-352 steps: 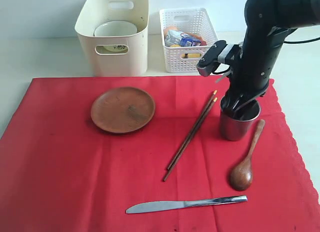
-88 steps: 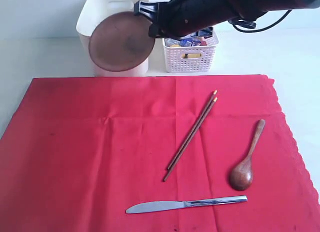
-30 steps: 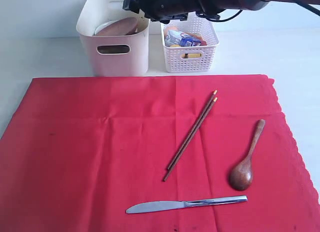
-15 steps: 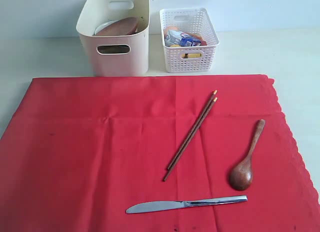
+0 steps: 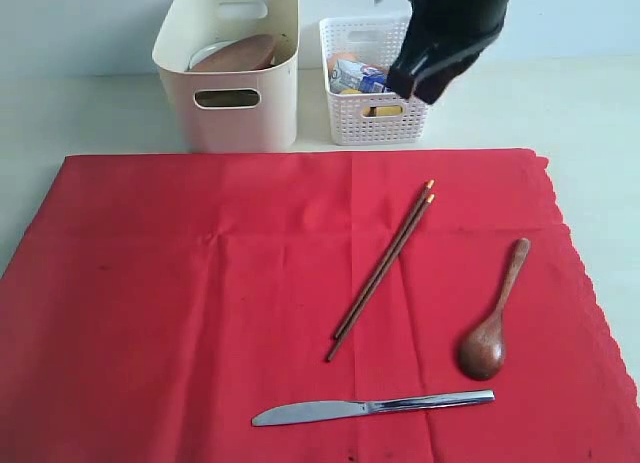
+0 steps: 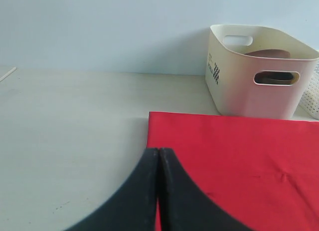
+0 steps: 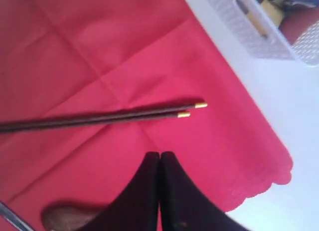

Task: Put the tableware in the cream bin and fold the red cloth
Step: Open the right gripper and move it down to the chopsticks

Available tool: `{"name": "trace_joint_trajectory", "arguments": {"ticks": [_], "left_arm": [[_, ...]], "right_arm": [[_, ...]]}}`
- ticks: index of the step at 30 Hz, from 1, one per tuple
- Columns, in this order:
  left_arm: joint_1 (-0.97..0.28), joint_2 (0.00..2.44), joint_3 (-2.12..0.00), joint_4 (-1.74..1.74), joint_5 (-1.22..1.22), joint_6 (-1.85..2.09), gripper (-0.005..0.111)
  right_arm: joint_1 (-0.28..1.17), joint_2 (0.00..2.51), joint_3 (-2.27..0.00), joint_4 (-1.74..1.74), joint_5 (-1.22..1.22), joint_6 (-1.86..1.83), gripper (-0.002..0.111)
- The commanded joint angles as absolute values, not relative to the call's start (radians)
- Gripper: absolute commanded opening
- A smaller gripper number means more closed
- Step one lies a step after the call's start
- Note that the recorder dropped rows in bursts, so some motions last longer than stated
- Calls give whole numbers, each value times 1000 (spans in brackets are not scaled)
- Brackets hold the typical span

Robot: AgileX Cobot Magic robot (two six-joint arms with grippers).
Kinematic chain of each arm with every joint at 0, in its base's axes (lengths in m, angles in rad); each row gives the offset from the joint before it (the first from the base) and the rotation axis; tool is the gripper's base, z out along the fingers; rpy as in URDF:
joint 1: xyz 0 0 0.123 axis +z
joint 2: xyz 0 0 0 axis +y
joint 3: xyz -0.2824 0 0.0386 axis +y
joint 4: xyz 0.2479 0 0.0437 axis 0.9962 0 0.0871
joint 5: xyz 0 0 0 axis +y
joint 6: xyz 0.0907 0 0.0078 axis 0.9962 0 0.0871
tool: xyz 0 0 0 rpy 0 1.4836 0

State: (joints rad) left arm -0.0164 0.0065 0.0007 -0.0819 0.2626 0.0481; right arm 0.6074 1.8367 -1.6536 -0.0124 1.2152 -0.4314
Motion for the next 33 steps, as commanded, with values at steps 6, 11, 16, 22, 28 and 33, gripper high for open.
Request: {"name": "trace_joint_trajectory", "arguments": {"ticks": [6,11,16,22,28,33], "left_arm": [[-13,0,0,-91,257,47,2],[-13,0,0,-91,257,47,2],[-13,0,0,-91,257,47,2],[-13,0,0,-91,257,47,2],[-13,0,0,-91,257,47,2],[-13,0,0,-91,257,47,2]], "right_arm": [[605,1830,-1405,-25,1221,-674,2],[695,1830,-1271,-124,1082,-833,29],[734,1843,-1224,-101,910,-1030,44],[734,1943,-1224,-82,857,-1200,44],[734,2013,-1224,-82,737,-1234,44],[734,2045,-1224,-86,725,-1243,43]]}}
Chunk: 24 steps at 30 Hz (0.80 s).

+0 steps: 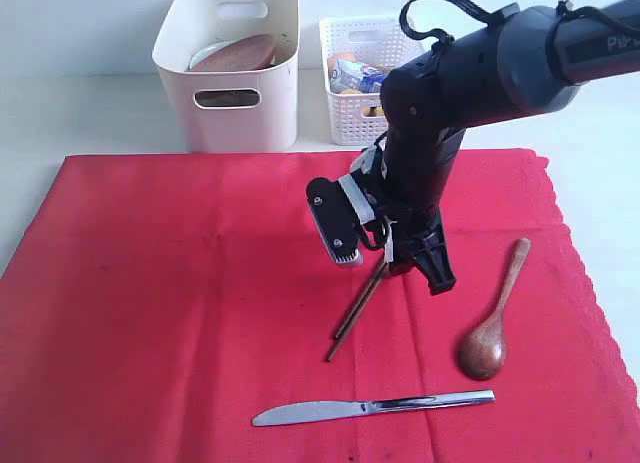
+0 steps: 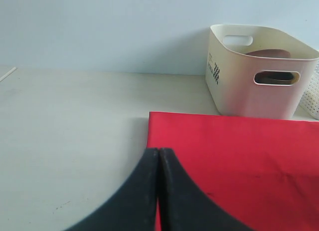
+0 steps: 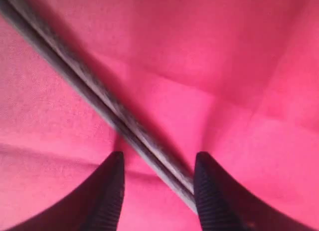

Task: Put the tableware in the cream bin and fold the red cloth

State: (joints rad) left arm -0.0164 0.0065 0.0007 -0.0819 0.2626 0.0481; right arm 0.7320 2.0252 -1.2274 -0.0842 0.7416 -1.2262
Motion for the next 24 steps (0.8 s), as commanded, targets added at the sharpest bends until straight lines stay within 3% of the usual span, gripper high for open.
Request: {"name": "trace_joint_trajectory", "arguments": {"ticks": [1,4,13,24], "left_arm": [[-13,0,0,-91,257,47,2],[-13,0,0,-91,257,47,2],[-13,0,0,-91,257,47,2],[-13,0,0,-91,257,47,2]], "right_arm": [[734,2050,-1224,-86,725,-1246,43],[734,2064,-1224,-86,729,-1248,37],[734,2073,-1224,-86,731,-1246,0],[734,2049,-1224,-78,731,-1227,0]]}}
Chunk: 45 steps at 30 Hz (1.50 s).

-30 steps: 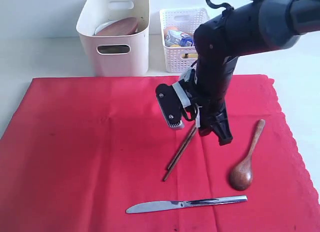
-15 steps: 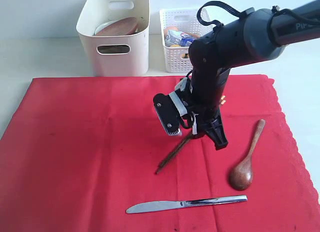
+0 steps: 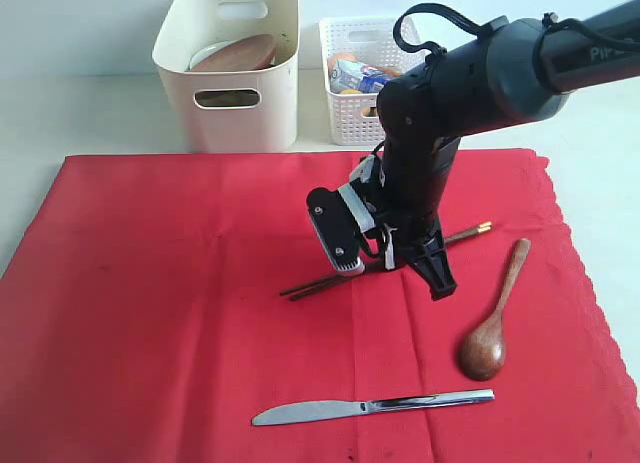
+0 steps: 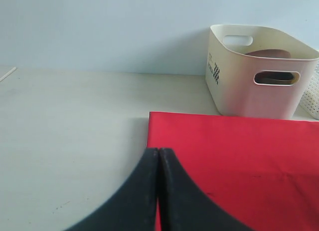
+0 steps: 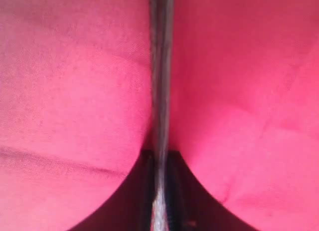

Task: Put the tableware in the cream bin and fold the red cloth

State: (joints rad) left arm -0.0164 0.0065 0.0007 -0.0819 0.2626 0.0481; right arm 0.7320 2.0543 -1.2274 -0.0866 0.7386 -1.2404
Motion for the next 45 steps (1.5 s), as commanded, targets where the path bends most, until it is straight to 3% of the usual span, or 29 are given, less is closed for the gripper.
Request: {"name": "trace_joint_trajectory", "arguments": {"ticks": [1,14,22,26,31,34,45], "left_arm": [[-13,0,0,-91,257,47,2],[-13,0,0,-91,257,47,2],[-13,0,0,-91,257,47,2],[-13,0,0,-91,257,47,2],[-13,0,0,-91,257,47,2],[-13,0,0,-91,257,47,2],[-13,0,0,-91,257,47,2]], "right_arm": [[734,2039,-1224,-78,731,-1227,0],[734,1915,-1226,75,625,-1229,0],[734,1897,-1387,385,592,-1229,0],[734,1899,-1469,610,291,-1229,0],[734,1901,-1521,614,176,-1269,0],[734,1953,-1580,816,60,-1263,0],[734,2287,-1946,857,-53,-1061,0]]}}
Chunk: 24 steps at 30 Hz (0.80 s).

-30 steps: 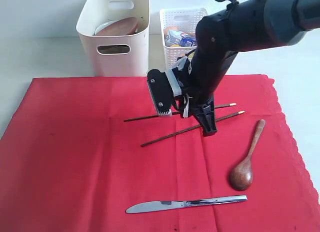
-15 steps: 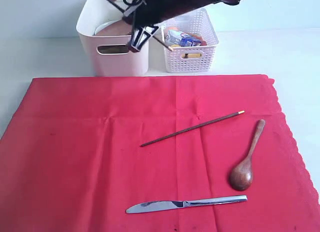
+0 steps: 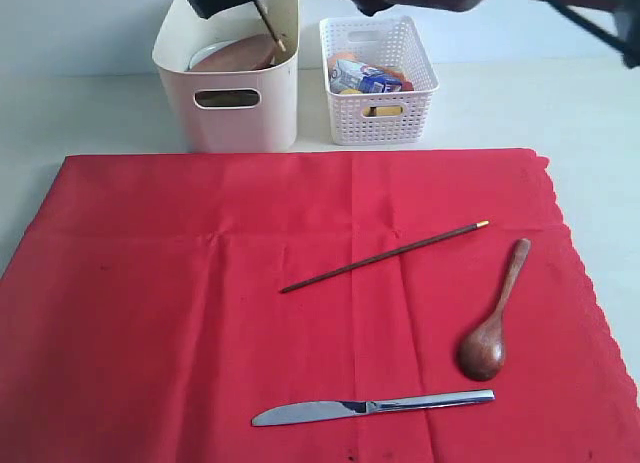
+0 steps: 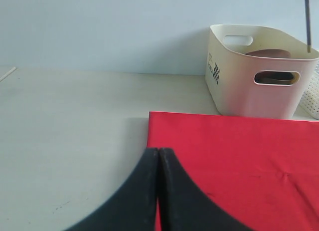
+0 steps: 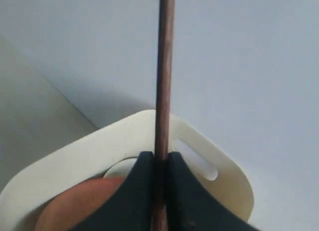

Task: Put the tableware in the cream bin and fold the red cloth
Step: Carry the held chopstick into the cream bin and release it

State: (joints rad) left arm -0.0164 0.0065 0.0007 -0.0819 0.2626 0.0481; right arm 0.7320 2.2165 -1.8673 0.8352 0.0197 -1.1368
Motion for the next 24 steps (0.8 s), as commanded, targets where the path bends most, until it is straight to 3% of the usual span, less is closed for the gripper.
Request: {"name": "trace_joint_trajectory", "arguments": {"ticks": [1,6,16,24], "left_arm": [[-13,0,0,-91,257,47,2],[-13,0,0,-91,257,47,2],[-13,0,0,-91,257,47,2],[-13,0,0,-91,257,47,2]], "right_arm": [[734,2306,-1964,865,-79,-1041,0],[734,2368,-2023,865,-146,-950,12],[734,2358,-2023,865,-159,-939,62],[734,2263,-2023,853,29,-941,66]]}}
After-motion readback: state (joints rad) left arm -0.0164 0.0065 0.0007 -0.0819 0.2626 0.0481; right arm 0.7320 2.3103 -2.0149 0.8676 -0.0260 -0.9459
